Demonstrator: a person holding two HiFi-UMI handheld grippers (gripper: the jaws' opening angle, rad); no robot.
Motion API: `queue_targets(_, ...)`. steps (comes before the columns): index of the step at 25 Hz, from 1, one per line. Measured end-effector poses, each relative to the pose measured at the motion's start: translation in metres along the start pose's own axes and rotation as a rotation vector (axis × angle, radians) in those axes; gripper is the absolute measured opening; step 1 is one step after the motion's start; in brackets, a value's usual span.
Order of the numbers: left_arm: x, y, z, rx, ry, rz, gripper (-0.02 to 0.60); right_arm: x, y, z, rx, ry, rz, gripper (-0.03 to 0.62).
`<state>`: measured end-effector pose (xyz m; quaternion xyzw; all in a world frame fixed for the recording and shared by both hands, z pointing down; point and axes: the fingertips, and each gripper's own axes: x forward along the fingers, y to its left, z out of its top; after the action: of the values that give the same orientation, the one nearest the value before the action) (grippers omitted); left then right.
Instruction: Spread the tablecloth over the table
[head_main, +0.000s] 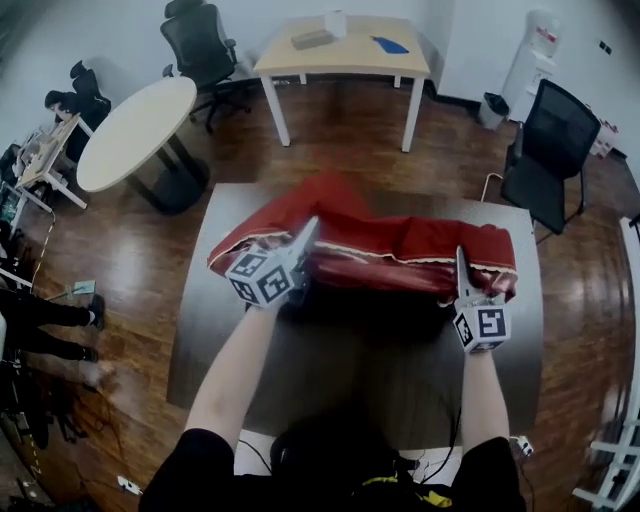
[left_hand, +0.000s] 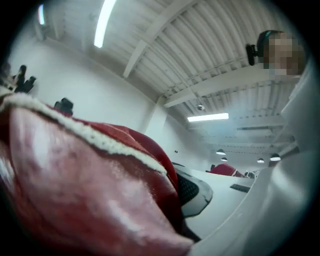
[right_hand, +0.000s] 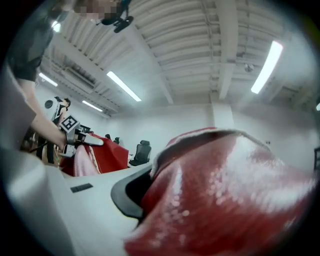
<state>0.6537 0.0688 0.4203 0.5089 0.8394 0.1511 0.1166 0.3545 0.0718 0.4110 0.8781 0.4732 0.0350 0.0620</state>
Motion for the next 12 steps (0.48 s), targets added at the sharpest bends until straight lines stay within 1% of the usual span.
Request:
queue_targets(1, -0.002, 0.013, -0.027, -0.054, 0.030, 0.033, 0.089, 0.000, 0.000, -0.030, 0.049, 0.052, -0.008, 0.035)
queue_targets(2, -0.005, 0.022, -0.051, -0.087, 0.064, 0.062, 0.089, -0.002, 0.001, -0.058, 0.080, 0.104, -0.016, 0.035)
queue_targets(4, -0.010, 0.032, -0.090, -0.094, 0.134, 0.099, 0.089, -0.005, 0.003, -0.103, 0.107, 0.197, -0.022, 0.035)
queue_targets(6, -0.010, 0.036, -0.116, -0.086, 0.189, 0.122, 0.089, -0.005, 0.002, -0.136, 0.138, 0.265, -0.022, 0.035)
queue_targets(7, -0.012, 0.040, -0.126, -0.102, 0.205, 0.136, 0.089, -0.005, 0.001, -0.151, 0.173, 0.292, -0.025, 0.037)
queue_targets(8, -0.015, 0.045, -0.135, -0.140, 0.212, 0.159, 0.089, -0.005, 0.000, -0.164, 0.221, 0.317, -0.031, 0.038)
queue_targets(9, -0.020, 0.053, -0.145, -0.200, 0.209, 0.192, 0.103, -0.007, 0.000, -0.178, 0.277, 0.340, -0.044, 0.040)
queue_targets(11, -0.034, 0.071, -0.163, -0.348, 0.182, 0.275, 0.114, -0.010, -0.001, -0.204, 0.396, 0.380, -0.086, 0.041)
queue_targets(12, -0.041, 0.078, -0.172, -0.407, 0.166, 0.312, 0.114, -0.012, -0.001, -0.216, 0.452, 0.398, -0.110, 0.043)
